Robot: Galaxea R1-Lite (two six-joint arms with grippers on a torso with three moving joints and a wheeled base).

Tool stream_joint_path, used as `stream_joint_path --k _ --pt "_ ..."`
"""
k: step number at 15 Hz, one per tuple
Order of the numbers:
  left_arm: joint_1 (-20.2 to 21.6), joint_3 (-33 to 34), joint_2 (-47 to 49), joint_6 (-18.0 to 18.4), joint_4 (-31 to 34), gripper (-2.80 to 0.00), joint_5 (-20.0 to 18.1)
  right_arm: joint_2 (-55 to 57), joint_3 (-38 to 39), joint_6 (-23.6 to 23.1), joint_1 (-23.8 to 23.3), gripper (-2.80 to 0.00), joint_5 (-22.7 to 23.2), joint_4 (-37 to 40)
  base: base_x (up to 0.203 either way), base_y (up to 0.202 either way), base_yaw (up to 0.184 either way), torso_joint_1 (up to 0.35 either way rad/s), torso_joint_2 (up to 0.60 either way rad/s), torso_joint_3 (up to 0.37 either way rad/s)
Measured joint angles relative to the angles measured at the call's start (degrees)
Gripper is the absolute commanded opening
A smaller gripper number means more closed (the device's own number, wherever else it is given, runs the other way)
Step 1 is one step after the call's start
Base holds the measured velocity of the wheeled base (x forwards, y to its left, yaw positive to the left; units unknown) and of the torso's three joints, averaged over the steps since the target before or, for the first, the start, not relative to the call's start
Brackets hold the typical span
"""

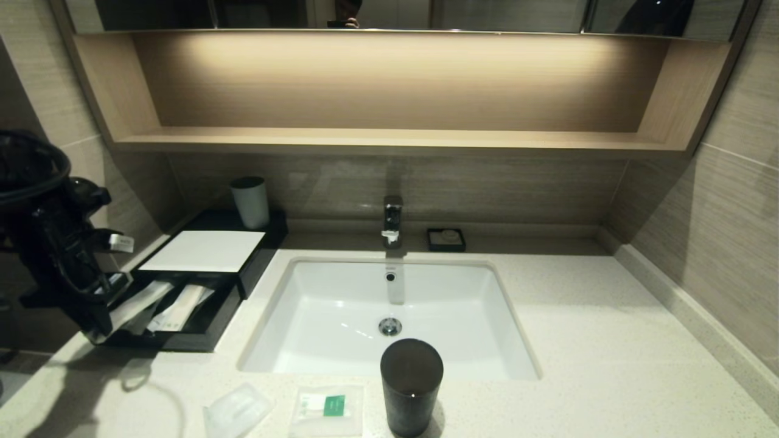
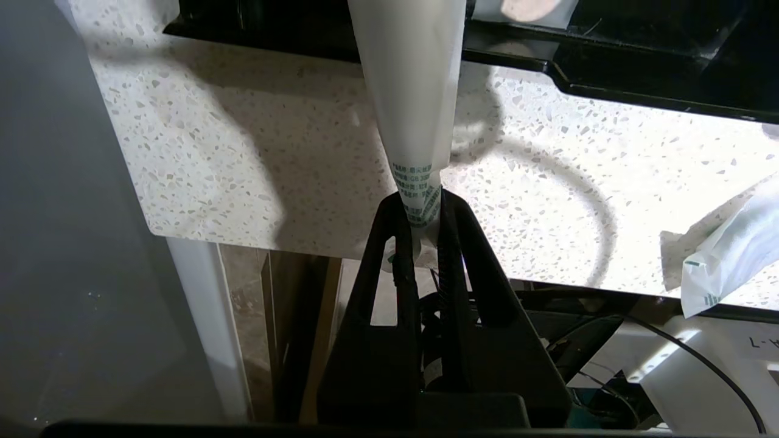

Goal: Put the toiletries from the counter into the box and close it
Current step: Place the bathroom toiletry into the drawer

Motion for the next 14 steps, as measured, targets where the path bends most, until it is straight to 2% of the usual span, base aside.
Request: stream_joint_path --k 14 --pt "-0.6 0.0 2.0 0.0 -7.1 -2.80 0.1 0.0 0.0 0.0 0.0 -2.80 0.0 0.0 0.000 0.000 0.000 0.000 0.00 0.000"
